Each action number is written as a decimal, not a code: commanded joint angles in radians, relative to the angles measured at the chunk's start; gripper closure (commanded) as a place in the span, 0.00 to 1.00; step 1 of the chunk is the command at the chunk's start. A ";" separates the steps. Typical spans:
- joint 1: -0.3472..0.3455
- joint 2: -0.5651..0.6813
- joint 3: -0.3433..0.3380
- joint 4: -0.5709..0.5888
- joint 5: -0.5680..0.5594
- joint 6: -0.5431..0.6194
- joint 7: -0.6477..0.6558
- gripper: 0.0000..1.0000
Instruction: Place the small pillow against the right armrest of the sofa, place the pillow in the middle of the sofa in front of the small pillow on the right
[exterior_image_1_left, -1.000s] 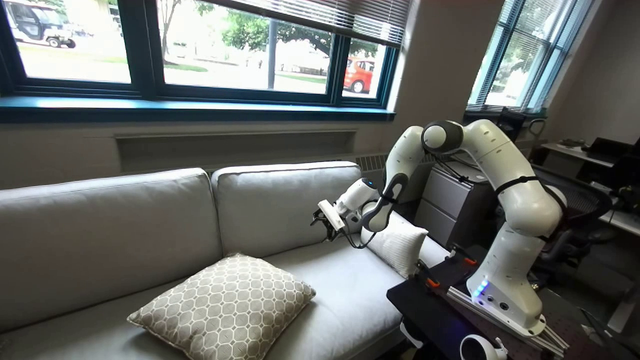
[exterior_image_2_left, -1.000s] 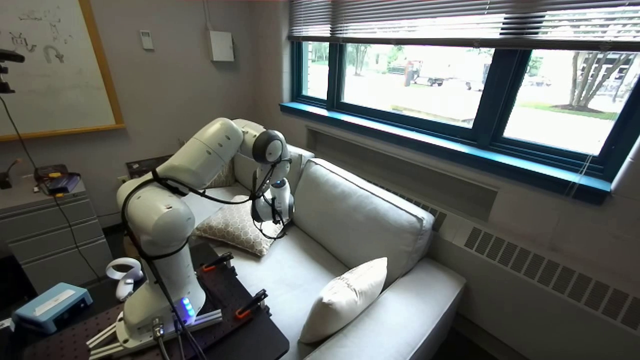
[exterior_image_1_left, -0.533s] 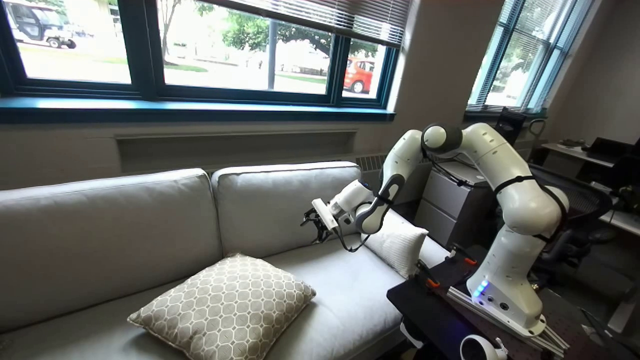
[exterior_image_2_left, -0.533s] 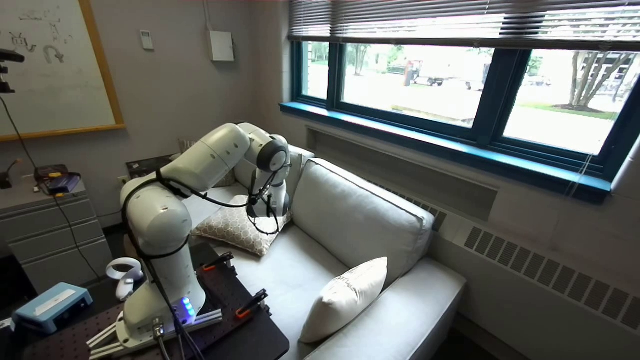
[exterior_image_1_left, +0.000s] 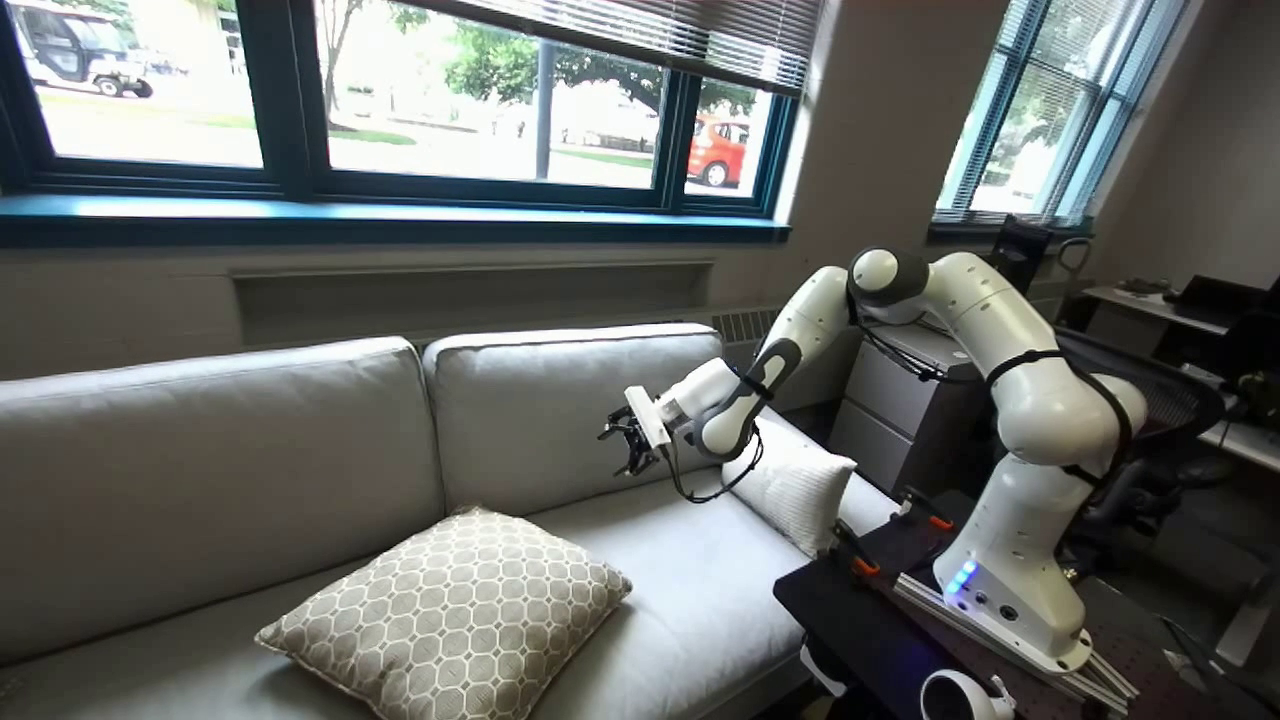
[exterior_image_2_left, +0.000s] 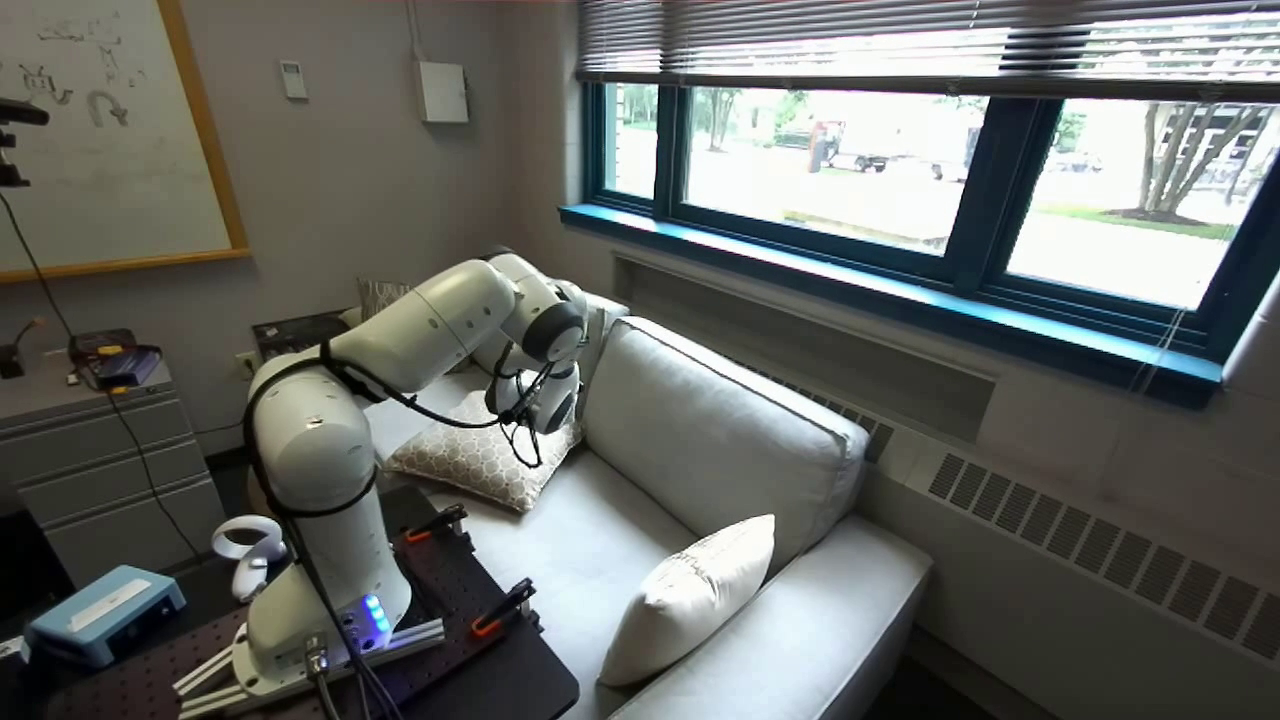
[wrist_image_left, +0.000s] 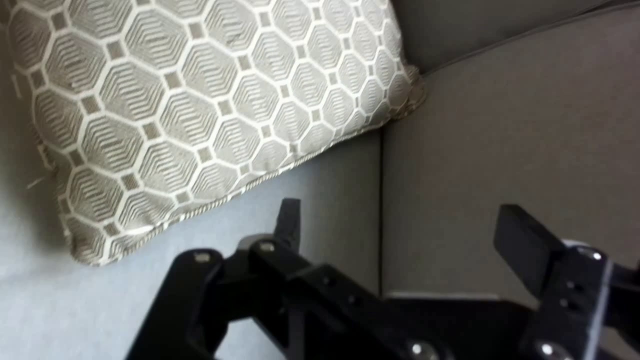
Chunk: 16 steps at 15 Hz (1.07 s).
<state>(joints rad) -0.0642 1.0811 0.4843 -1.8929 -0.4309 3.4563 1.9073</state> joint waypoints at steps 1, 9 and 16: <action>-0.160 0.173 0.194 0.100 -0.088 -0.003 -0.005 0.00; -0.335 0.503 0.450 0.176 0.233 -0.105 -0.268 0.00; -0.292 0.404 0.468 0.113 0.371 -0.295 -0.318 0.00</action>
<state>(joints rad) -0.4012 1.4900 0.9621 -1.8150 -0.1364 3.2621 1.7409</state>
